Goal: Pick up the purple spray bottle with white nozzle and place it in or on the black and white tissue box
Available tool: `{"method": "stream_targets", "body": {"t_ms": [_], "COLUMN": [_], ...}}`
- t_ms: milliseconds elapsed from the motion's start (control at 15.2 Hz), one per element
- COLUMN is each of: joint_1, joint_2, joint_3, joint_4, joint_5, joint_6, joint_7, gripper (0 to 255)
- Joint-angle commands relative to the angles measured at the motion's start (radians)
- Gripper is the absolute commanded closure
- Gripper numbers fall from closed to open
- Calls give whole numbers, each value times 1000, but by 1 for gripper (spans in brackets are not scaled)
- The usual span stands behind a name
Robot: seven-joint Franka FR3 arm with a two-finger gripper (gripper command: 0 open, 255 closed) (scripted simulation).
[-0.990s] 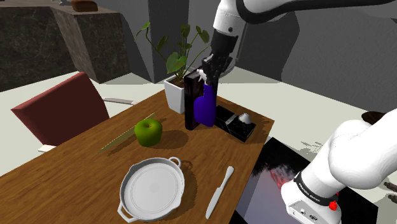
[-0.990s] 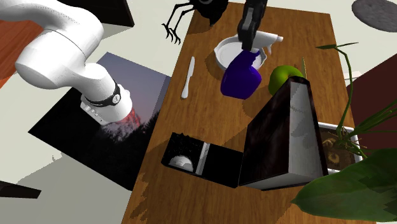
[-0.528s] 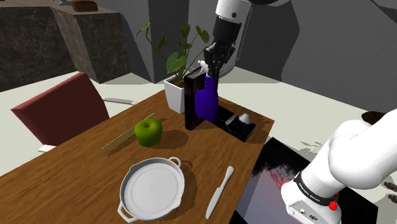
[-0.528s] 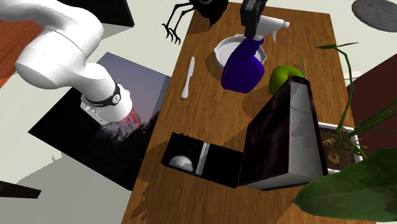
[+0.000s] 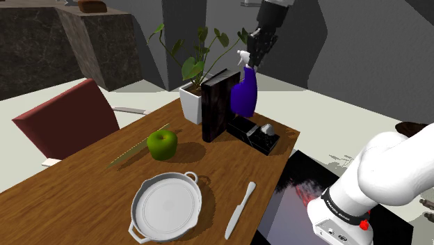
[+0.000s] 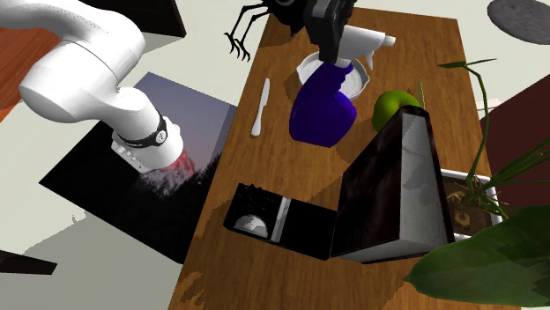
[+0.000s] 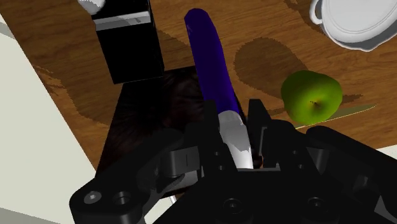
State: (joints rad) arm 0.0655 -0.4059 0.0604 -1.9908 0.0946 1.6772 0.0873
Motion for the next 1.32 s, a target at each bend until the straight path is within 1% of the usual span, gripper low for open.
{"method": "stream_targets", "body": {"t_ms": [0,330,594,1254], "joint_1": [-15,-50,-79,-82], "joint_2": [-6,-4,21,-26], "joint_3": [-35,-117,-189,-188], "joint_4": [20,96,187,6], "joint_5": [-9,-33,-51,-56], "joint_6": [-30,-113,-185,-51], "joint_7": [-46,-152,-247,-253], "gripper": [255,255,255,255]}}
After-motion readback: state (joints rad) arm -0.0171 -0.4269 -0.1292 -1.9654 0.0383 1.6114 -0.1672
